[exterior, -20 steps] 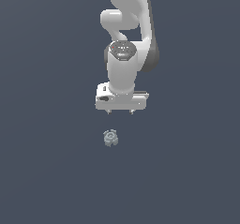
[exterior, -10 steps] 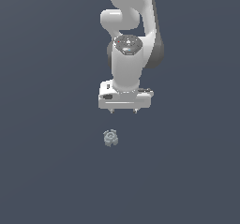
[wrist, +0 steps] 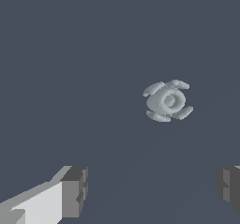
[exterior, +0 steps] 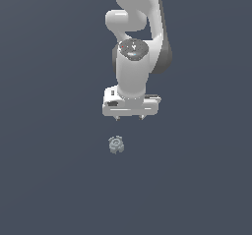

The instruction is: Pick up the object and move it to a goal position.

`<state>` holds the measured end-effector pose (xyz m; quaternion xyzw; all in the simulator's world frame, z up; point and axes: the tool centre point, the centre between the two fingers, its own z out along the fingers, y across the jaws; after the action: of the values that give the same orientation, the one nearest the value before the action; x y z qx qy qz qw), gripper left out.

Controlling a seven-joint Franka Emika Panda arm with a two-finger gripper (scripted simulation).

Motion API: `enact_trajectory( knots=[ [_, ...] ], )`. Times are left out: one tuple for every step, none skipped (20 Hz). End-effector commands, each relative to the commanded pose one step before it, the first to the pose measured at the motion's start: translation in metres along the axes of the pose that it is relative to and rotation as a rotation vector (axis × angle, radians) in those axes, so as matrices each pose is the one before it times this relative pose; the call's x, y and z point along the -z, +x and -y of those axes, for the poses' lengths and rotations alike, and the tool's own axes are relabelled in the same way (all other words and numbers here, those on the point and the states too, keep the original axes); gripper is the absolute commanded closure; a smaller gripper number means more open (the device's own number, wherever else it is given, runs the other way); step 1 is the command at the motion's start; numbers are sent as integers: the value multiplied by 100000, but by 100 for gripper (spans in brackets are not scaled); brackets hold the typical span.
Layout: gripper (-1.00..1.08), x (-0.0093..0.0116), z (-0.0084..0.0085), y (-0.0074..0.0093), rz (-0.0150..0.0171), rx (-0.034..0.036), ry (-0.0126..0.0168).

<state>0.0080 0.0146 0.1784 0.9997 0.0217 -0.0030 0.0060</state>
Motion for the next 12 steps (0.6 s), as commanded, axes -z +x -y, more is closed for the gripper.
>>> enact_trajectory(
  knots=[
    [-92,-571,-414,410,36,1138,37],
    [-92,-295,-212,227,-22,651,27],
    [-92,-331,-239,249,-26,728,33],
    [-92,-370,-269,268,-29,801,38],
    [-92,-412,-301,285,-32,877,44],
    [-92,-454,-333,300,-36,952,51],
    [-92,-498,-365,313,-41,1032,59],
    [-92,-544,-402,323,-46,1106,67],
    [-92,-590,-435,328,-52,1180,76],
    [-92,-584,-432,303,-54,1150,78],
    [-92,-551,-410,266,-52,1065,75],
    [-92,-516,-383,232,-51,985,73]
  ],
)
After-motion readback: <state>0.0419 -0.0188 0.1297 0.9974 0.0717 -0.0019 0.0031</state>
